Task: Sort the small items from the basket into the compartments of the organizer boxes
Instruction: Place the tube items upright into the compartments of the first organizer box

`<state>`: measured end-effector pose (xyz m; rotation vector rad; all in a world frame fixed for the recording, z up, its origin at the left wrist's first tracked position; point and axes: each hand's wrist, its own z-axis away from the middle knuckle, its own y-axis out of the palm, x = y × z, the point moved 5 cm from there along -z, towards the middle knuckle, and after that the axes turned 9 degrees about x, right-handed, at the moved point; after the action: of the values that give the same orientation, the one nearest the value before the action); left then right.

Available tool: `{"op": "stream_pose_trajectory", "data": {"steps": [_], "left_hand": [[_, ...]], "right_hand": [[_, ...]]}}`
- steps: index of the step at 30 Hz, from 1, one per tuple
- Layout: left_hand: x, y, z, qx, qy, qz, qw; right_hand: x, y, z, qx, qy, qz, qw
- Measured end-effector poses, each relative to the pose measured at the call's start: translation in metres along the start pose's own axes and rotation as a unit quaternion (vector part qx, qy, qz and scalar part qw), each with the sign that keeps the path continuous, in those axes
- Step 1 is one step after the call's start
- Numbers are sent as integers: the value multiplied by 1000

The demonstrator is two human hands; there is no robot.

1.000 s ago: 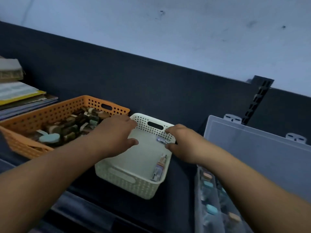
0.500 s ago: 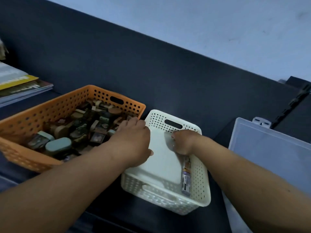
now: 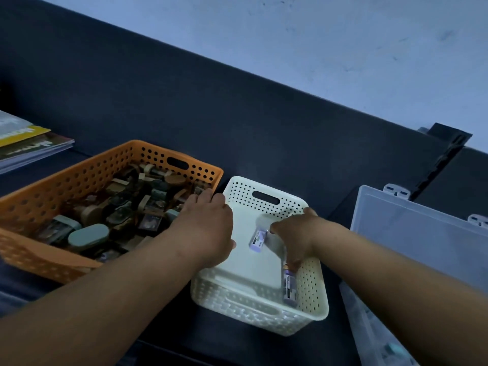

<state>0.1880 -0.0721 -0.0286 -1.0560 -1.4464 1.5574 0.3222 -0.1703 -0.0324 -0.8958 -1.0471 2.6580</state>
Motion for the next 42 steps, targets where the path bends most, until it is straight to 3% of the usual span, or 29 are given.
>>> {"op": "stream_pose_trajectory", "data": {"steps": [2, 6, 8, 10, 14, 18, 23, 29, 33, 35, 39, 42], "left_hand": [[0, 0, 0, -1, -2, -3, 1000], [0, -1, 0, 5, -11, -13, 1000], [0, -1, 0, 7, -12, -15, 1000], [0, 0, 0, 6, -13, -15, 1000], [0, 0, 0, 4, -13, -17, 1000], [-1, 0, -1, -1, -9, -15, 1000], [5, 0, -1, 3, -16, -17, 1000], [0, -1, 0, 0, -10, -18, 1000], [0, -1, 0, -1, -12, -17, 1000], [-1, -1, 0, -4, -10, -13, 1000], [0, -1, 0, -4, -9, -4, 1000], [1, -1, 1, -2, -11, -3, 1000]], "right_hand": [[-2, -2, 0, -27, -8, -22, 999], [-7, -4, 4, -138, -48, -229, 962], [-5, 0, 8, -134, -71, -256, 955], [-1, 5, 15, -93, -77, -222, 968], [8, 11, 26, -13, -68, -38, 997], [12, 9, 22, -20, -58, -12, 998], [3, -9, 15, -164, -62, -179, 968], [16, -3, 8, -82, -126, -222, 963], [27, -8, -7, 22, -169, -345, 923], [34, -6, -12, 51, -171, -346, 921], [40, -3, -14, -5, -112, -287, 951], [40, -6, -13, -43, -99, -307, 946]]}}
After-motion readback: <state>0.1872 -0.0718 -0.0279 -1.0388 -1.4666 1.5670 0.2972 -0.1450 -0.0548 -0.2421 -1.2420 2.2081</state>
